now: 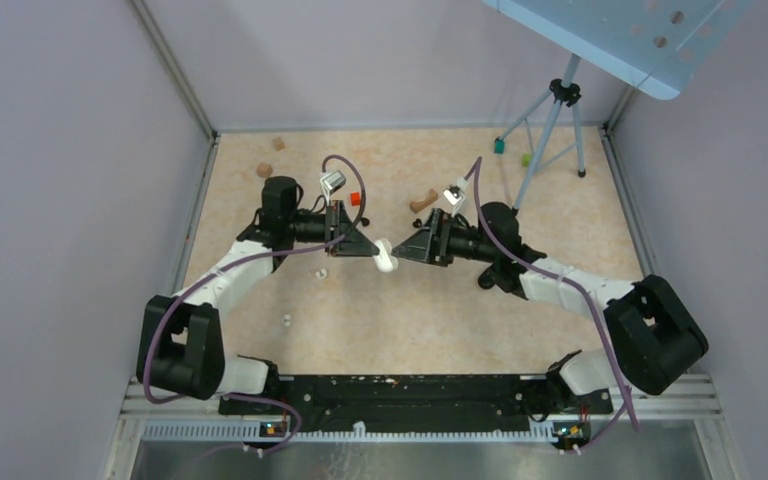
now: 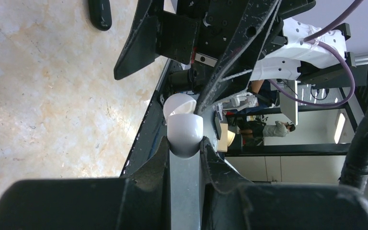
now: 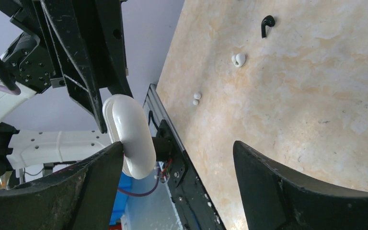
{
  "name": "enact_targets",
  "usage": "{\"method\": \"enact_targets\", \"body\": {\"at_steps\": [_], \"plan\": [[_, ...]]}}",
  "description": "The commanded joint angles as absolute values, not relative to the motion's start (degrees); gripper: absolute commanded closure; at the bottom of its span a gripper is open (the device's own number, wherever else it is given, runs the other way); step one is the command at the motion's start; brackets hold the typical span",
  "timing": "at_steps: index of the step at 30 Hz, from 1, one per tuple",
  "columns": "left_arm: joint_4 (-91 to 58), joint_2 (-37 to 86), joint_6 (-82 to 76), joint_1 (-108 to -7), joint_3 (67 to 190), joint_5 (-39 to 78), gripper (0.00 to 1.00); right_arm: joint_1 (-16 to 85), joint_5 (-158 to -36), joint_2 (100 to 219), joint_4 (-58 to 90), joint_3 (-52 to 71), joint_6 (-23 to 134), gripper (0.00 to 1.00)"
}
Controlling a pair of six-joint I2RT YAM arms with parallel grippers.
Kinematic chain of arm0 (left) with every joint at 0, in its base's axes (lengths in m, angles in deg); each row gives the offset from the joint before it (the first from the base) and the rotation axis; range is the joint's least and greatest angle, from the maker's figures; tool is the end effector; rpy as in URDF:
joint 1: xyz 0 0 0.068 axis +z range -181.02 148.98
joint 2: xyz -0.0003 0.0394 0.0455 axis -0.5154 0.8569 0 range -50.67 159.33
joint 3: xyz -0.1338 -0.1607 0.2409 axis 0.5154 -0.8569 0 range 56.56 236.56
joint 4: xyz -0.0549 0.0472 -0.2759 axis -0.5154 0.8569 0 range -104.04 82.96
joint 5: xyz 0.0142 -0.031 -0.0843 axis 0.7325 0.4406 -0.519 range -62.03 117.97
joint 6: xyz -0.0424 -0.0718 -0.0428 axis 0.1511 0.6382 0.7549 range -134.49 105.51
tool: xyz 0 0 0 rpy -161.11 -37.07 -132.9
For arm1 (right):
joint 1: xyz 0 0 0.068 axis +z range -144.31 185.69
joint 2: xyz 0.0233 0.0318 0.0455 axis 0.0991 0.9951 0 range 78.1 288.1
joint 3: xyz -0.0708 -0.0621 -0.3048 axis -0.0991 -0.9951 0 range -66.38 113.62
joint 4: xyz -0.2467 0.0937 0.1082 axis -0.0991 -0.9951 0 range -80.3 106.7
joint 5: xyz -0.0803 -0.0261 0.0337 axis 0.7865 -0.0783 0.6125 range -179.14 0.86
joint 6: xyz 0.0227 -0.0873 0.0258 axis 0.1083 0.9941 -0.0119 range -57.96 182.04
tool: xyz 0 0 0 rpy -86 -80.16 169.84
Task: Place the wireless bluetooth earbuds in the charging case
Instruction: Open the charging case to the charging case.
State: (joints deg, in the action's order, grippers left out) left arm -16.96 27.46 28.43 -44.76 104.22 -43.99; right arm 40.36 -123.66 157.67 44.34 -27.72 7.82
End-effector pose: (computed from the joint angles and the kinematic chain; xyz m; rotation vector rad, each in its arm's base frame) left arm 0.2802 -0.1512 0.2867 0.3498 2.1675 -1.8622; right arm 0.2582 0.2369 0.2552 -0.1473 2.0832 1.5740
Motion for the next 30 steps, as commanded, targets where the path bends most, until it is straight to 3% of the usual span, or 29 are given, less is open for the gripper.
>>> {"method": "enact_targets", "body": {"at_steps": [1,10,21,30], "plan": [[-18.8,24.2,28.1,-45.0,104.4,-47.3,1.00,39.5,-121.1,157.0,42.9,-28.3,8.7,0.18],[-18.9,23.8,27.6,-45.0,104.3,-47.8,1.00,38.3,-122.2,154.3,44.2,-29.2,8.2,0.18],[-23.2,23.7,29.3,-45.0,103.5,-49.4,1.00,37.5,-133.3,158.5,65.6,-30.6,-2.6,0.18],[-23.3,23.5,29.7,-45.1,103.6,-49.4,1.00,37.5,-136.3,162.3,72.3,-31.0,-6.2,0.29]]}}
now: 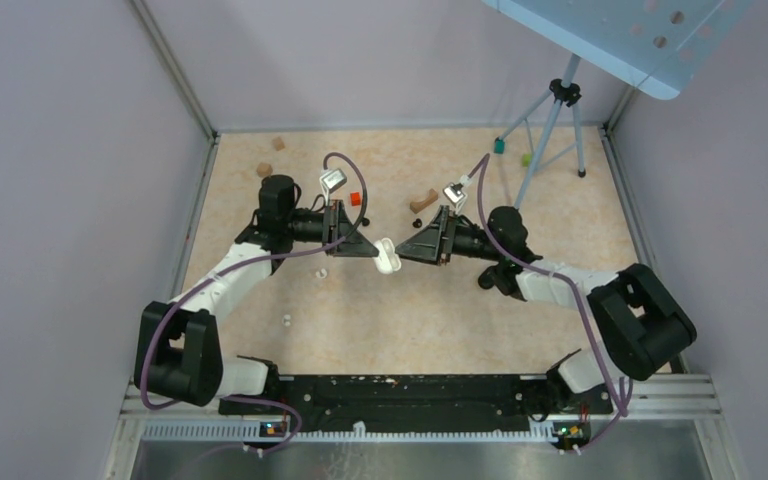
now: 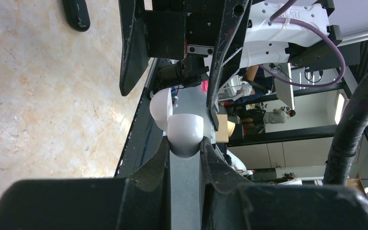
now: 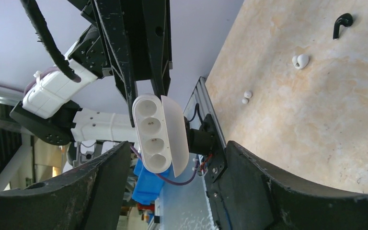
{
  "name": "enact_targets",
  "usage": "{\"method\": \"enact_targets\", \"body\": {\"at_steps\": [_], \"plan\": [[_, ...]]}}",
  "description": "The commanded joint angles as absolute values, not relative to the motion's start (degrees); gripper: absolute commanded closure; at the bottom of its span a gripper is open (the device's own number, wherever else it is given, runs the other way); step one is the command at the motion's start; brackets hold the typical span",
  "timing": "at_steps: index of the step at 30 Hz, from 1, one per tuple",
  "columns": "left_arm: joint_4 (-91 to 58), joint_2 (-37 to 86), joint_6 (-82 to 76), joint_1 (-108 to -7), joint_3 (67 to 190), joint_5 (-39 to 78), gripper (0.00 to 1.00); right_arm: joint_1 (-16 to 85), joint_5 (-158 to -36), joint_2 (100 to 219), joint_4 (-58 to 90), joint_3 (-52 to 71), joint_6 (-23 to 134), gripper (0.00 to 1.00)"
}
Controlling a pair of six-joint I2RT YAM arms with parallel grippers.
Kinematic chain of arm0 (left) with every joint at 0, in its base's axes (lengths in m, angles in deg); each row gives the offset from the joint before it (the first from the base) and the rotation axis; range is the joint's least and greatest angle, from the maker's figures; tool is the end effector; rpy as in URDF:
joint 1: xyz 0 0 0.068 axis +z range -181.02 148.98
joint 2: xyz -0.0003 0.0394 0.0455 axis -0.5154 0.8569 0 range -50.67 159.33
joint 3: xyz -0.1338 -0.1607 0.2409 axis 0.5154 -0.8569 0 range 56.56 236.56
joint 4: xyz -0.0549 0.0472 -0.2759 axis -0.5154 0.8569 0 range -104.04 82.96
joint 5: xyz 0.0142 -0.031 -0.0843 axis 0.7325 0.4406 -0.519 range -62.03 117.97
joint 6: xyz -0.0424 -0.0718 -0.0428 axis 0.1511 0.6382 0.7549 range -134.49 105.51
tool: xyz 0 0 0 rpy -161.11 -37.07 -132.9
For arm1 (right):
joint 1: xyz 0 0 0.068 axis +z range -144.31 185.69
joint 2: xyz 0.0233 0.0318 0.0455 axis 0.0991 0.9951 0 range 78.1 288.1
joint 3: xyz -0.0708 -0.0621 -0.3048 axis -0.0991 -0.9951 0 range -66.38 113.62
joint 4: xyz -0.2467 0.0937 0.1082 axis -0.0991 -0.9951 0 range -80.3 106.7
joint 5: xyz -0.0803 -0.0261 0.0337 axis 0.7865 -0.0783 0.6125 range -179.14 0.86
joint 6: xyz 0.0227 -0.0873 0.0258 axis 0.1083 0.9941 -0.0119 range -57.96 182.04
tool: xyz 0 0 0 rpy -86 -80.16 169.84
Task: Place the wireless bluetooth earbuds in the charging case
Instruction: Open the charging case to the charging case, then pass from the left arm to the right
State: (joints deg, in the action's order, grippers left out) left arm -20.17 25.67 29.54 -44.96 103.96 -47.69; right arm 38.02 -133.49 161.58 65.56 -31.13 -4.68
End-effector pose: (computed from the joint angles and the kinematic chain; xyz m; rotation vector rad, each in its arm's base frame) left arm 0.2710 -0.1516 0.3011 0.4548 2.0962 -1.9085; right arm 0.2590 0.2340 0.2628 -0.1761 1.9344 1.8564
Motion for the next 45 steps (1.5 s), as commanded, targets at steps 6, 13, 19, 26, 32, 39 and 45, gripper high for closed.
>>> {"method": "enact_targets", "body": {"at_steps": [6,13,19,26,32,39,45], "plan": [[-23.3,23.5,30.0,-45.1,103.6,-49.1,1.00,38.5,-138.9,165.0,75.4,-30.2,-7.9,0.40],[-23.3,23.1,30.2,-45.1,103.4,-48.9,1.00,40.2,-138.2,167.6,77.4,-29.1,-8.7,0.49],[-23.4,23.1,30.3,-45.1,103.3,-49.0,1.00,40.2,-137.6,168.5,79.6,-28.9,-10.1,0.53],[-24.5,23.1,31.2,-45.1,102.8,-48.8,1.00,40.2,-137.7,169.2,80.8,-28.0,-10.9,0.67],[-24.3,23.8,31.2,-45.1,102.4,-48.6,1.00,40.3,-138.0,169.3,81.0,-28.2,-11.1,0.84],[-23.8,24.7,30.8,-45.1,102.8,-48.1,0.71,40.2,-136.4,167.4,75.8,-29.5,-8.5,1.00],[-10.3,26.1,21.9,-45.0,107.7,-45.3,0.16,40.2,-129.6,161.2,56.5,-28.8,2.3,1.00]]}}
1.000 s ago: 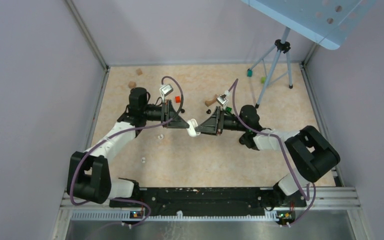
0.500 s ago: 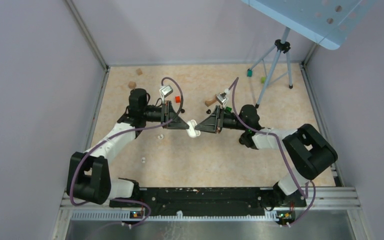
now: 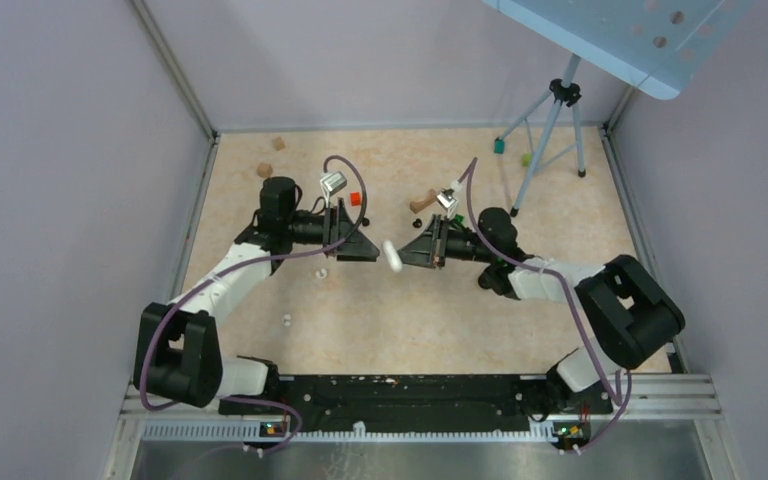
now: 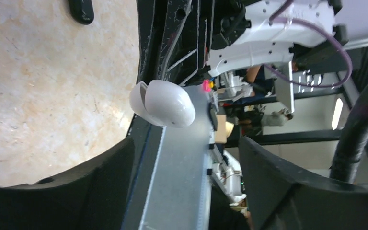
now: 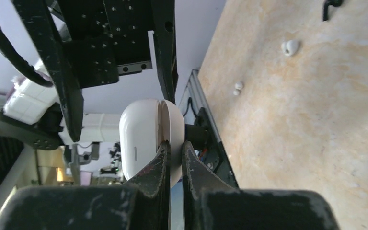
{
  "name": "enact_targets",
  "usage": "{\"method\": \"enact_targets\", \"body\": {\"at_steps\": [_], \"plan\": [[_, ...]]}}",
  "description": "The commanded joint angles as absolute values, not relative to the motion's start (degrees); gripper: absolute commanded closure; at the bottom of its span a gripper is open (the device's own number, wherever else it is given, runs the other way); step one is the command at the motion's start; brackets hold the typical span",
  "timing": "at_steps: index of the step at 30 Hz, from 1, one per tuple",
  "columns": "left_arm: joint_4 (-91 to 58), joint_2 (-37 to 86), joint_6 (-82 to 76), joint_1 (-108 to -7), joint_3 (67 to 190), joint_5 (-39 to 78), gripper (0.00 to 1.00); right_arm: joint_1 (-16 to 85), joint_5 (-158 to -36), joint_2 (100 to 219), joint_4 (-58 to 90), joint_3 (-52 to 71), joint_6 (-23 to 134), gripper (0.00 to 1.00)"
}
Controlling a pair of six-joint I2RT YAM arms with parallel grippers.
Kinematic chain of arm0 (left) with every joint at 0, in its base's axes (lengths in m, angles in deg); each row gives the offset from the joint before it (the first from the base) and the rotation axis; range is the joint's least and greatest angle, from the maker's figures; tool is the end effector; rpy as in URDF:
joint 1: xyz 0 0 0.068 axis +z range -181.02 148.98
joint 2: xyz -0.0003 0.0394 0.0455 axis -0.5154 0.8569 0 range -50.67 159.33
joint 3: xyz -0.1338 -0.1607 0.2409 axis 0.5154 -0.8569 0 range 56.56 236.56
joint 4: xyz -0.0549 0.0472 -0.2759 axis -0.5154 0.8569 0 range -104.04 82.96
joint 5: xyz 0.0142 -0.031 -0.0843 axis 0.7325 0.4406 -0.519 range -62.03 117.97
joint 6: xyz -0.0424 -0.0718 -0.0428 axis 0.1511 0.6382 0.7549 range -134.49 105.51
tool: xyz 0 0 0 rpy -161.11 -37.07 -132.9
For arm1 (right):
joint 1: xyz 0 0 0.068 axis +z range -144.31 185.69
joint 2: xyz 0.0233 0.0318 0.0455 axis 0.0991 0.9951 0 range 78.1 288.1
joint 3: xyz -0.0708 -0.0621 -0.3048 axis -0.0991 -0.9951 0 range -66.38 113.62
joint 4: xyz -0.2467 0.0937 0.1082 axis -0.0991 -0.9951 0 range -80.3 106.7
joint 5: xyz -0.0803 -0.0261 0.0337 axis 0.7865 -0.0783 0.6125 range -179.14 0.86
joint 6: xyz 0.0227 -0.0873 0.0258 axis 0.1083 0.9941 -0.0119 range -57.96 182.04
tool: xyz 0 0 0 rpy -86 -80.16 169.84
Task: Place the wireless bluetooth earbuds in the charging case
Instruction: Pass from the left arm to the right, then pass from the right arm to the left
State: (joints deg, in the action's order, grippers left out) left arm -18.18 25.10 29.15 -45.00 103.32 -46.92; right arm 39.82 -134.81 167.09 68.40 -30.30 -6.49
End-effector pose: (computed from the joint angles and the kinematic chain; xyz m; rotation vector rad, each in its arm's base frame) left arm 0.2675 -0.1507 0.2965 0.4222 2.1256 -1.9054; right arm 0.2628 0.2513 0.2427 -0.1820 1.9977 1.9057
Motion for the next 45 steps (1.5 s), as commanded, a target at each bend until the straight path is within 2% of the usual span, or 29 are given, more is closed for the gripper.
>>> {"method": "enact_targets", "body": {"at_steps": [1,7,11,13,21,34,39,45], "plan": [[-7.4,26.6,20.2,-45.0,108.8,-44.2,0.13,40.2,-128.0,160.1,51.8,-28.1,4.6,1.00],[-1.0,27.6,18.2,-44.5,112.9,-37.1,0.09,40.7,-114.8,156.3,27.3,-21.2,16.6,1.00],[-0.1,27.4,20.6,-44.6,112.6,-31.2,0.09,44.9,-94.1,157.8,3.6,-10.9,24.0,1.00],[0.2,27.0,21.4,-45.3,111.8,-27.5,0.09,47.1,-87.0,159.6,-2.8,-7.0,25.5,1.00],[2.1,27.2,24.1,-53.1,111.6,-13.1,0.08,50.7,-82.3,161.3,-5.3,-3.8,25.4,1.00],[-4.5,30.0,30.7,-55.0,108.6,-6.8,0.11,51.6,-81.9,160.1,-6.0,-4.0,25.3,1.00],[-5.5,32.9,32.8,-58.8,110.3,-4.5,0.09,51.9,-81.8,160.1,-6.0,-3.7,25.0,1.00],[-4.9,35.0,34.6,-60.2,110.6,-1.0,0.23,52.0,-82.0,160.2,-5.7,-3.7,24.7,1.00]]}}
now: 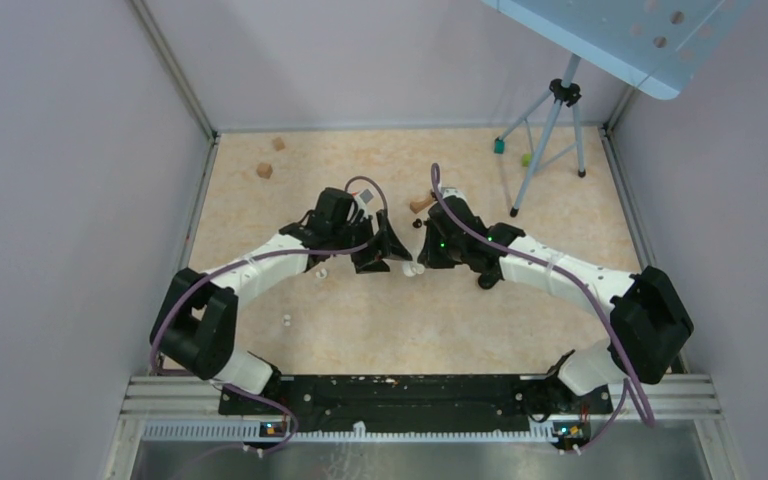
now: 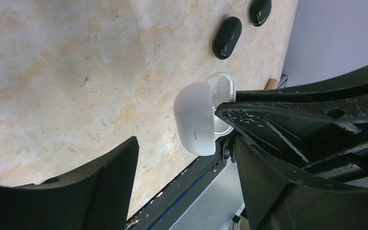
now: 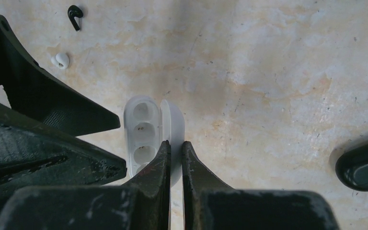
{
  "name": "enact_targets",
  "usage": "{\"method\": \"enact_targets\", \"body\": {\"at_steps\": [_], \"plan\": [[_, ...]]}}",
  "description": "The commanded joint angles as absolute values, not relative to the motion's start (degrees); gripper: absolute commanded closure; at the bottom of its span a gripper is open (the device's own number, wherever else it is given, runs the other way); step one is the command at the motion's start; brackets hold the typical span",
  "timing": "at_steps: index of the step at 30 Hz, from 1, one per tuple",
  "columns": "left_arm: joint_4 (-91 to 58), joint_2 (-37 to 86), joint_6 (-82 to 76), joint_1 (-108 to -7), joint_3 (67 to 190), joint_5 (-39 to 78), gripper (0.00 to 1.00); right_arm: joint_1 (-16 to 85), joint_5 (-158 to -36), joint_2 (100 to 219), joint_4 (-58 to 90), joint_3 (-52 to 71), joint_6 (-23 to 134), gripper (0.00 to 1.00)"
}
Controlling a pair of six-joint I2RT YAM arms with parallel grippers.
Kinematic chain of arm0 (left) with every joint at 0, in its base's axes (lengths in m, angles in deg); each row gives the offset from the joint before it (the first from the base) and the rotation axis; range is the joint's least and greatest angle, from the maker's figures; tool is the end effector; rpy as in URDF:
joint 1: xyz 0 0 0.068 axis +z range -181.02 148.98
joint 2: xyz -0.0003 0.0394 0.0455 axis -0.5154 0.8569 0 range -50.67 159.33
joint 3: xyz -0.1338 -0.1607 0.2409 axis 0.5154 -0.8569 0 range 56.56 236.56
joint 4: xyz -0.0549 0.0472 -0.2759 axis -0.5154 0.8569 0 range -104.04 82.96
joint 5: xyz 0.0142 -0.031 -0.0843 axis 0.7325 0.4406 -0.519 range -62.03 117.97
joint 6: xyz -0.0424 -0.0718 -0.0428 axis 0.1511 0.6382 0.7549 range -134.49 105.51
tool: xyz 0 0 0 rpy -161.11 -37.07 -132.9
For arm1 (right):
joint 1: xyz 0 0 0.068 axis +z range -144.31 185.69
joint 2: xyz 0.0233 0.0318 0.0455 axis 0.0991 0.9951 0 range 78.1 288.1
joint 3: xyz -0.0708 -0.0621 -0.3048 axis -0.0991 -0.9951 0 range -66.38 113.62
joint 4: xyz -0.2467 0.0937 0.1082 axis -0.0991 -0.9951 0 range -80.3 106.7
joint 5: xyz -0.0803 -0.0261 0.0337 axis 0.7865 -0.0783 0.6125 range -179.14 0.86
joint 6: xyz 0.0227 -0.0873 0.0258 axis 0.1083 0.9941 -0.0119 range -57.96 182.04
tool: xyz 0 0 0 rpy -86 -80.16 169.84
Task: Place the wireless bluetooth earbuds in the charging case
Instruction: Pass from the right arm to the left
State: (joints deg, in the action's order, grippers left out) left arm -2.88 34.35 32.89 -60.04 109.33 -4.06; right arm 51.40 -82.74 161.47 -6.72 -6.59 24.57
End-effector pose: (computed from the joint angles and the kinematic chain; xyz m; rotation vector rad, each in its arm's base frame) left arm 0.2925 -0.2135 0.2303 -0.0956 2.5652 -1.2530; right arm 0.2606 0.2537 0.2541 -0.1226 2.4536 0.5395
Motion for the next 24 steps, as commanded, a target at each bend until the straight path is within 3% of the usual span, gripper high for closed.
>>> {"method": "enact_targets", "body": {"at_steps": [1,4,16,24], "plan": [[-5.0,35.1,34.7,-60.2,110.6,-0.9,0.26,52.1,-82.0,160.2,-5.7,-3.7,24.7,1.00],[-5.7,36.1,35.5,-60.3,110.6,-1.6,0.34,52.1,-82.0,160.2,-5.6,-3.8,24.7,1.00],[-7.6,40.0,36.5,-62.0,112.1,-2.8,0.50,52.2,-82.3,160.7,-5.4,-3.5,24.9,1.00],[-9.6,41.2,37.7,-62.1,111.8,-5.5,0.53,52.2,-82.2,160.8,-5.3,-3.5,24.9,1.00]]}}
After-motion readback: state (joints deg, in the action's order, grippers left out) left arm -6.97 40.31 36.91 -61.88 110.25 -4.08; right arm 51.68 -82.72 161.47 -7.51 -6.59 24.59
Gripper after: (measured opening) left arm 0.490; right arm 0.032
